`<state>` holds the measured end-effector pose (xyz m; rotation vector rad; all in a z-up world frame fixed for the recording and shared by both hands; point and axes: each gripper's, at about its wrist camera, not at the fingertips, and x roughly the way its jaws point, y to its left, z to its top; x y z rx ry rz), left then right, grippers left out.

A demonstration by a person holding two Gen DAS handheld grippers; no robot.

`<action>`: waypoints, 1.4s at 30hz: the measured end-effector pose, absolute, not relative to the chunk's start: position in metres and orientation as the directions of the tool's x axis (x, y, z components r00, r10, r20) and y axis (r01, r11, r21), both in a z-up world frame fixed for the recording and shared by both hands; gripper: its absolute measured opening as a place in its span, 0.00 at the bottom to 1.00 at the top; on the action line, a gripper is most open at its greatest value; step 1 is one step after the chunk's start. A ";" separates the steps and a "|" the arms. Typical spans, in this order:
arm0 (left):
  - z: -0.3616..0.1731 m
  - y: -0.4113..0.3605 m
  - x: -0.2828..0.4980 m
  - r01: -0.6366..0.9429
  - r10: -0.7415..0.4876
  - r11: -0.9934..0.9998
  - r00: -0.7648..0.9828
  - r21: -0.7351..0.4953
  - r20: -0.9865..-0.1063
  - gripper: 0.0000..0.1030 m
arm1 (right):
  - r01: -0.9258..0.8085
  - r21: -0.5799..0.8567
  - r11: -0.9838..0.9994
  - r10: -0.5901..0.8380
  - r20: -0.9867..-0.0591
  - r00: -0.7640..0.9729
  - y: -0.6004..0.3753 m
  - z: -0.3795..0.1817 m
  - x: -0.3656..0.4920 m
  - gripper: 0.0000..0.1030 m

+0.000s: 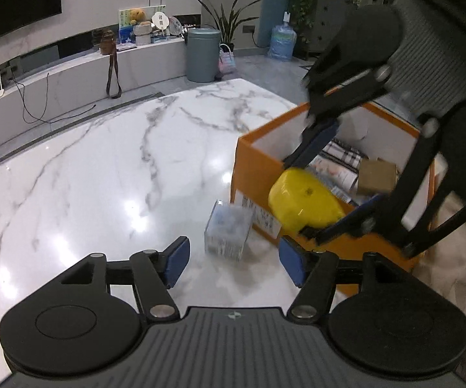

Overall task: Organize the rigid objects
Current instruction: 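Grasp the yellow tape measure with the right tool and lift it, then lower the tape measure into the orange box with the right tool, then open the right tool to release the tape measure while the left tool grasps the clear cube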

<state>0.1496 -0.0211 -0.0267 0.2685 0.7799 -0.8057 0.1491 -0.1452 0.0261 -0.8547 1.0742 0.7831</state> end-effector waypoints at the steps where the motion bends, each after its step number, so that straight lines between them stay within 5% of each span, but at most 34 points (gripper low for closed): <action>1: -0.027 -0.025 0.150 0.734 -0.542 0.677 0.438 -0.063 -0.717 0.72 | -0.859 -0.203 0.470 0.133 -0.946 0.296 -0.152 0.032 0.147 0.51; 12: -0.064 -0.071 0.157 0.777 -0.424 0.620 0.446 0.107 -0.788 0.82 | -0.671 -0.109 0.733 0.145 -0.939 0.311 -0.251 0.012 0.137 0.52; 20: -0.080 -0.080 0.173 0.756 -0.366 0.643 0.445 0.124 -0.817 0.83 | -0.424 0.118 0.898 0.238 -0.941 0.241 -0.295 -0.046 0.139 0.52; 27: -0.092 -0.098 0.186 0.773 -0.340 0.620 0.421 0.136 -0.841 0.83 | -0.279 0.306 0.910 0.367 -0.908 0.201 -0.306 -0.071 0.154 0.52; 42: -0.103 -0.106 0.198 0.767 -0.314 0.629 0.397 0.124 -0.863 0.74 | -0.188 0.466 0.864 0.498 -0.844 0.197 -0.303 -0.076 0.163 0.54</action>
